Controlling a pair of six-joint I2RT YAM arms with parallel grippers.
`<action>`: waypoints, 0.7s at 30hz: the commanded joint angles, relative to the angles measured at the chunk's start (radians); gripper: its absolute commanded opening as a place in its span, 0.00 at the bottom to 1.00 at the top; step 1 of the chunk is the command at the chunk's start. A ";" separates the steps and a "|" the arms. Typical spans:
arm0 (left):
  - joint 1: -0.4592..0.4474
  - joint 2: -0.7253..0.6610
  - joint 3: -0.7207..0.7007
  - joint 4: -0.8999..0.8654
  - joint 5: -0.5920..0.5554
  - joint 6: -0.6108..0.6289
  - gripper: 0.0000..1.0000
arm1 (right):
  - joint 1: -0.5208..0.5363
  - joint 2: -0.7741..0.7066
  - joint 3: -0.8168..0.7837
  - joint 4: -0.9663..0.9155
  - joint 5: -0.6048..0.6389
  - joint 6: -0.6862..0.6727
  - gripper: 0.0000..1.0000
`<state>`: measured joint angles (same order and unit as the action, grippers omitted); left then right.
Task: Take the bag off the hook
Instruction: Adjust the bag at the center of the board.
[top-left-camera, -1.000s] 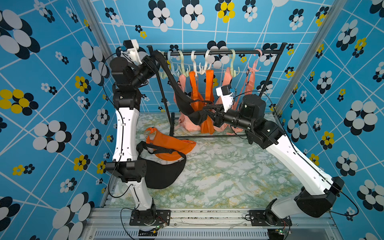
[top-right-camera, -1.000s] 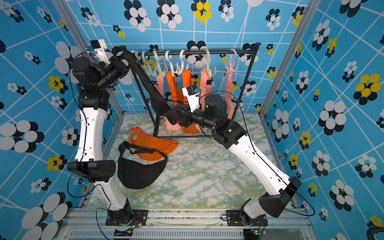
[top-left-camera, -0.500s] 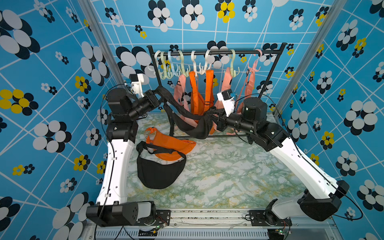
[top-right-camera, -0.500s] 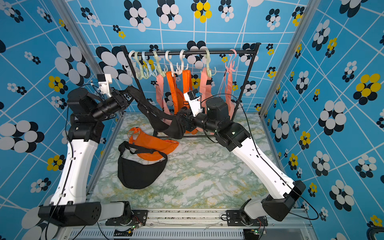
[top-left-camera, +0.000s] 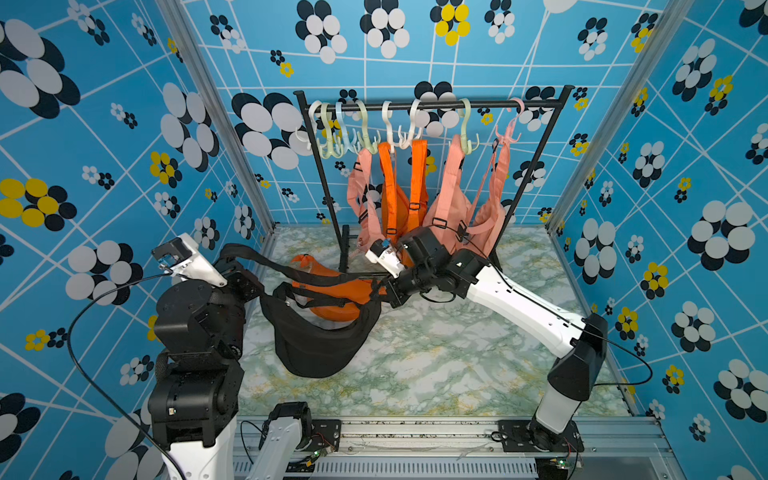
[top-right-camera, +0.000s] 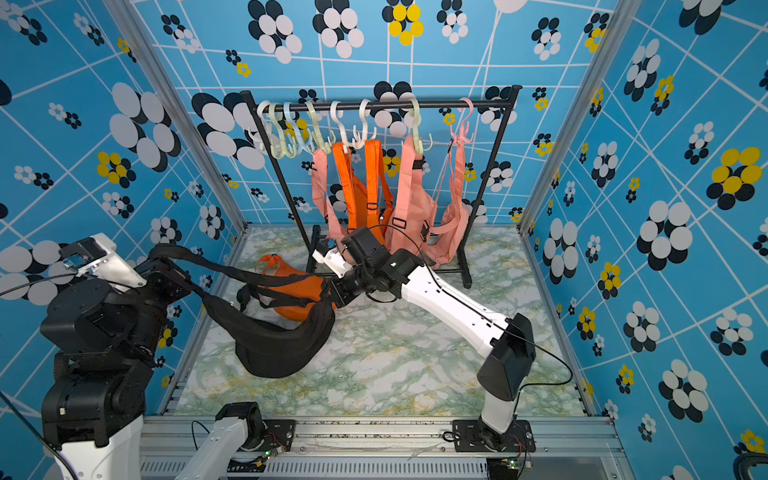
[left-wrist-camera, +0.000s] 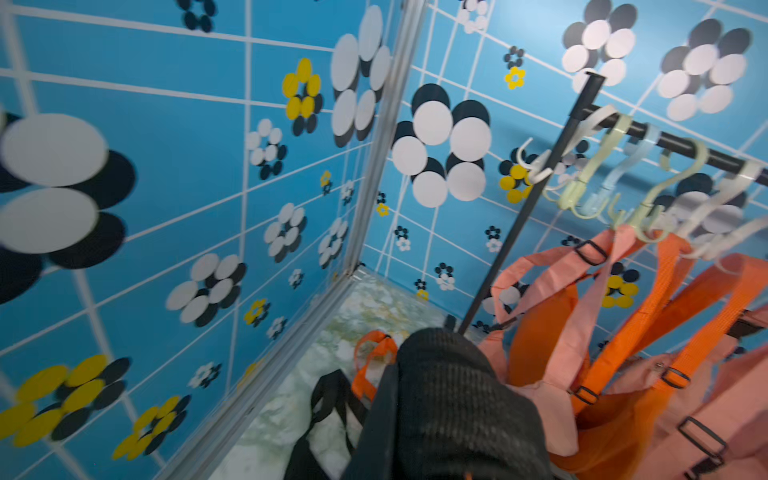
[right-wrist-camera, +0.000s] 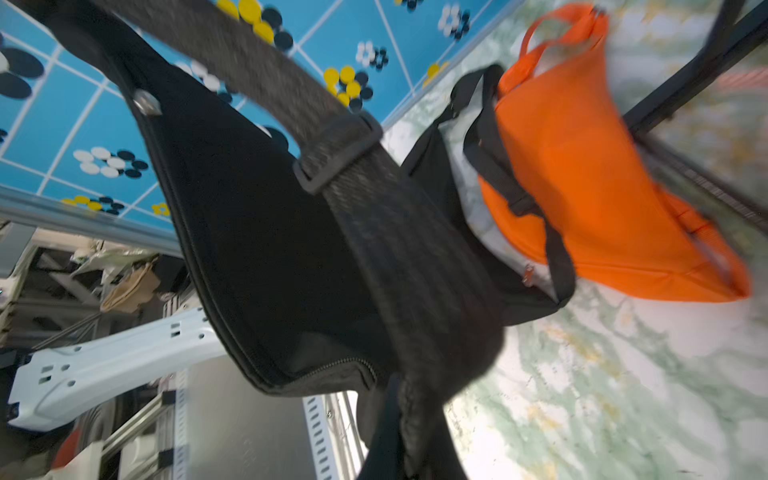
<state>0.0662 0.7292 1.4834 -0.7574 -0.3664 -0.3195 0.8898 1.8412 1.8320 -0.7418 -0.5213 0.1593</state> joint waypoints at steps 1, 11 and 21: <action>0.009 -0.062 -0.004 -0.015 -0.336 0.048 0.09 | 0.017 0.098 0.090 -0.283 -0.074 -0.095 0.00; 0.009 -0.114 -0.263 -0.012 -0.482 -0.002 0.10 | 0.028 0.318 0.156 -0.433 0.021 -0.205 0.00; 0.042 -0.053 -0.314 0.035 -0.505 0.021 0.12 | 0.037 0.442 0.183 -0.455 -0.005 -0.226 0.00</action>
<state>0.0849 0.6716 1.1713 -0.8131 -0.7948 -0.3054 0.9325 2.2387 1.9869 -1.1007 -0.5674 -0.0387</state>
